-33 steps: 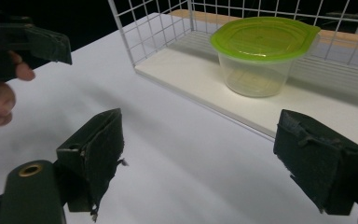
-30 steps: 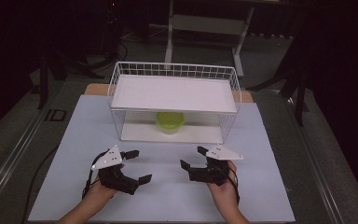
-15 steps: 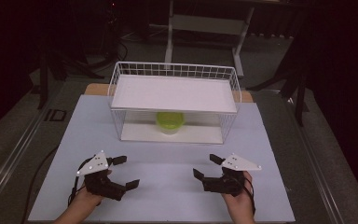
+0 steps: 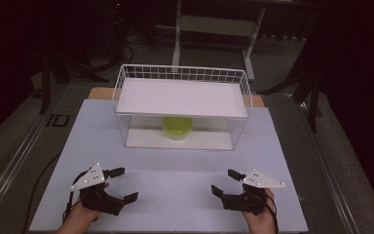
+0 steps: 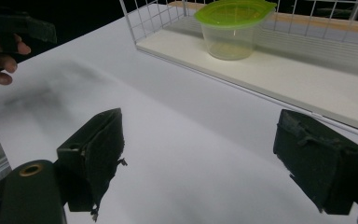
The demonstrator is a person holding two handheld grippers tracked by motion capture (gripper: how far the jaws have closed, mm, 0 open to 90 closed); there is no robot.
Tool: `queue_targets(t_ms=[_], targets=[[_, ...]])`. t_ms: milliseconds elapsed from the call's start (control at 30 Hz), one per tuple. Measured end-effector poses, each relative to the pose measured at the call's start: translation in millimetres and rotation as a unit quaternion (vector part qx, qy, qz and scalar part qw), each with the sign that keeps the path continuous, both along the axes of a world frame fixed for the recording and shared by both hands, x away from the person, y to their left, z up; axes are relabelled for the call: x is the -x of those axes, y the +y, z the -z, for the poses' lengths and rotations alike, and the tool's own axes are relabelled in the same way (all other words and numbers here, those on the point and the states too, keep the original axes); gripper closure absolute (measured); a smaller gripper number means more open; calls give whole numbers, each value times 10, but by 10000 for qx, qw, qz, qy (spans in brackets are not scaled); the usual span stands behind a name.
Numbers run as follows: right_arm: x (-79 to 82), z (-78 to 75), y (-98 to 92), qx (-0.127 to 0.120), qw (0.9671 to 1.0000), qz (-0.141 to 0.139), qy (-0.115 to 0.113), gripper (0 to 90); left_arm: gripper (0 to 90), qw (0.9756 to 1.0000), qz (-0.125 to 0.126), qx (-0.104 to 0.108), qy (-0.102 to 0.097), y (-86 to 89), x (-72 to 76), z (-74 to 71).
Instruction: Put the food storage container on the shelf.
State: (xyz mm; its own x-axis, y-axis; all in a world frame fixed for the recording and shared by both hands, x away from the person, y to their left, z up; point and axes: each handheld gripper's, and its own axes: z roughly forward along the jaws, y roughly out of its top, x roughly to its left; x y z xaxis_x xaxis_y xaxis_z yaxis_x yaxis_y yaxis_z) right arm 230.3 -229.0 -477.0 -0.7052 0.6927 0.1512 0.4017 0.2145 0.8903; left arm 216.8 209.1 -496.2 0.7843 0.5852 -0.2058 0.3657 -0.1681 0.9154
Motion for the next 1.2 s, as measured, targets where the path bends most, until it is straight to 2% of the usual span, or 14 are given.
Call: queue_targets(t_ms=[67, 167, 300, 367, 667, 900, 1067, 1200], targets=[[13, 16, -25, 49, 10000, -17, 4, 160, 15, 10000, -6, 22, 17, 5, 7, 16], [16, 37, -61, -28, 10000, -19, 27, 160, 15, 10000, -2, -3, 11, 15, 14, 38], [13, 58, -72, -43, 10000, -62, -6, 160, 15, 10000, -31, -2, -71, 42, 23, 29], [15, 70, -69, 40, 9999, -93, -25, 160, 15, 9999, -66, 4, -94, 56, 22, 30], [-9, 144, -65, 44, 9998, -181, 96, 160, 15, 9999, -32, 91, -91, 59, 15, 52], [-48, 177, -60, 189, 9996, -196, -38, 160, 15, 9998, 24, 93, -187, 12, 46, 41], [-92, 203, -63, 251, 9993, -266, -33, 160, 15, 9995, -64, 196, -245, 8, 52, 63], [-105, 215, -75, 162, 9996, -240, 52, 160, 15, 9992, -152, 260, -265, 27, 49, 62]])
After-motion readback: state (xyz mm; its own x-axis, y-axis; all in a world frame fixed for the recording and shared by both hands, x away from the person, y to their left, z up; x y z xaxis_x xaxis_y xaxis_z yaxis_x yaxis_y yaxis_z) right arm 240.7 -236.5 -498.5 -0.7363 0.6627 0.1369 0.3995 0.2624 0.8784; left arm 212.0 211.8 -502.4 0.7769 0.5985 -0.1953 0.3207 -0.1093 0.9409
